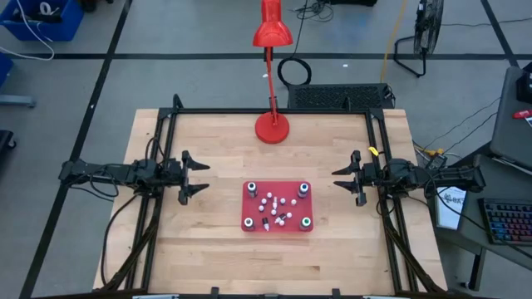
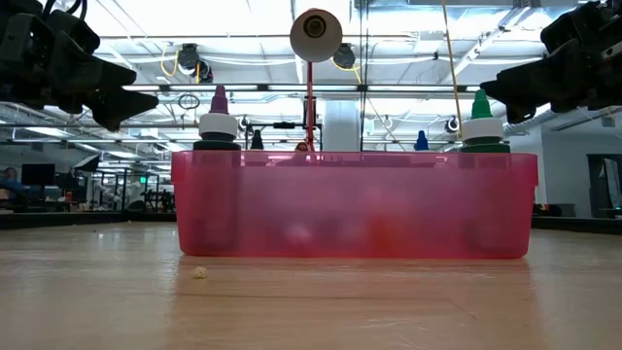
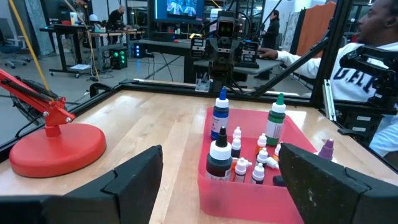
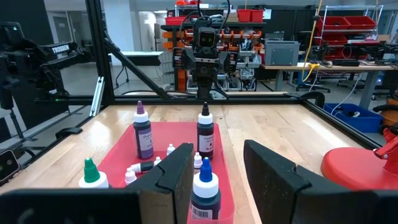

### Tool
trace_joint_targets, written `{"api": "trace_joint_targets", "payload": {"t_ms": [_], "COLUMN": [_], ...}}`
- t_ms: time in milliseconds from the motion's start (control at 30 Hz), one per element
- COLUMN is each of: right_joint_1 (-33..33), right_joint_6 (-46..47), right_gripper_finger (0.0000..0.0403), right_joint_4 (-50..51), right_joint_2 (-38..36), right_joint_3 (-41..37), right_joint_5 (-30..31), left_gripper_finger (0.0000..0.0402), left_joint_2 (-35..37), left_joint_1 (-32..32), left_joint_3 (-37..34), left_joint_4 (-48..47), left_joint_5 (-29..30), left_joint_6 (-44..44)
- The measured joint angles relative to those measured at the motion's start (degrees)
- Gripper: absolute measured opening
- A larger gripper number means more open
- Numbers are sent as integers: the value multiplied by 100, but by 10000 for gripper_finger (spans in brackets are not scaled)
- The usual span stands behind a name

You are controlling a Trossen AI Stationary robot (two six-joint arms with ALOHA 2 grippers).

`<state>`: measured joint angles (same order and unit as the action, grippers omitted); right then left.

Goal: Pick & Place food coloring
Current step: Return to Home Position

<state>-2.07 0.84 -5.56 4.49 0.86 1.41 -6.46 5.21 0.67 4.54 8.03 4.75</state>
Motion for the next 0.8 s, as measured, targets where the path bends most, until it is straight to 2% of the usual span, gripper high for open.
{"api": "trace_joint_targets", "payload": {"t_ms": [267, 600, 800], "right_joint_1": [-2, -2, -2], "right_joint_6": [0, 0, 0], "right_gripper_finger": [130, 130, 130], "right_joint_4": [0, -2, -1], "right_joint_2": [0, 0, 0], "right_joint_3": [-1, 0, -1], "right_joint_5": [0, 0, 0], "left_gripper_finger": [310, 323, 317], "left_joint_2": [-1, -2, -1], "left_joint_1": [0, 1, 0], "left_joint_3": [0, 0, 0], "left_joint_4": [0, 0, 0], "left_joint_5": [0, 1, 1], "left_joint_6": [0, -2, -1]}}
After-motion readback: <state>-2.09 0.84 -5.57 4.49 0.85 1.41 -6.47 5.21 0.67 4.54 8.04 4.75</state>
